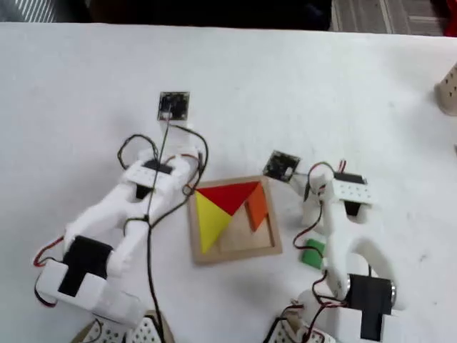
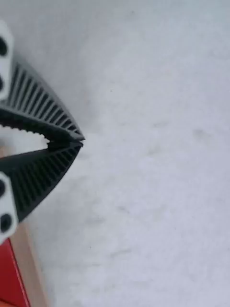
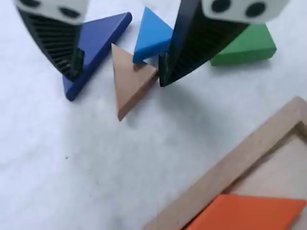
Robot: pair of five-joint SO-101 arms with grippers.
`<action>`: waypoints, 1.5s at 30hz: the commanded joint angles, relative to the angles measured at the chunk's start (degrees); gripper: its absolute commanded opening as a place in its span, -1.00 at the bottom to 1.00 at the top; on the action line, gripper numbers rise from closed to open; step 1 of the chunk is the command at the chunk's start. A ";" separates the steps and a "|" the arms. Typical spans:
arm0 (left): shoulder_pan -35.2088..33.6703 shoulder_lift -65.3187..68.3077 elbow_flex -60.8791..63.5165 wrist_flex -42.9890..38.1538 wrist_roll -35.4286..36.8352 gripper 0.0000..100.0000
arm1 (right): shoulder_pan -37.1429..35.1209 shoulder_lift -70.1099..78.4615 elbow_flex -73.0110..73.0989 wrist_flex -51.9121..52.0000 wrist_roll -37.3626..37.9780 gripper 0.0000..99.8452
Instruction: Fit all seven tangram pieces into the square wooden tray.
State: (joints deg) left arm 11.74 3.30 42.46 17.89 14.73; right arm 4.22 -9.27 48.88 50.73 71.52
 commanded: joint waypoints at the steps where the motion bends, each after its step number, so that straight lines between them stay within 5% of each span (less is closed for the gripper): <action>1: 0.40 -0.75 -0.26 0.35 -0.70 -0.95 | -1.80 0.31 -1.05 0.92 -0.62 -0.51; 11: 0.40 -0.75 -0.35 0.35 -0.70 -0.95 | -1.36 0.40 -1.05 0.92 -0.09 -0.51; 15: 0.31 -0.75 -0.26 0.35 -0.70 -0.95 | -0.04 0.40 -1.05 4.35 7.56 -0.51; 21: 0.31 -0.75 -0.26 0.35 -0.79 -0.95 | 0.48 0.48 -1.14 4.26 9.41 -0.51; 27: 0.31 -0.75 -0.26 0.35 -0.79 -0.95 | 0.48 0.48 -0.88 4.35 8.53 -0.51; 34: 0.22 -0.75 0.00 0.44 -0.88 -0.95 | 0.48 0.40 -0.88 2.15 -4.04 -0.51; 42: 0.84 -0.66 -0.62 2.64 -0.97 -0.95 | 0.75 0.40 -0.79 2.15 -3.60 -0.51; 45: 0.84 -0.66 -0.62 2.64 -0.79 -0.95 | 1.98 0.48 -0.79 2.15 2.11 -0.51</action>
State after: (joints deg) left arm 11.74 3.30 42.46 20.26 14.29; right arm 4.22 -9.27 48.18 52.92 69.49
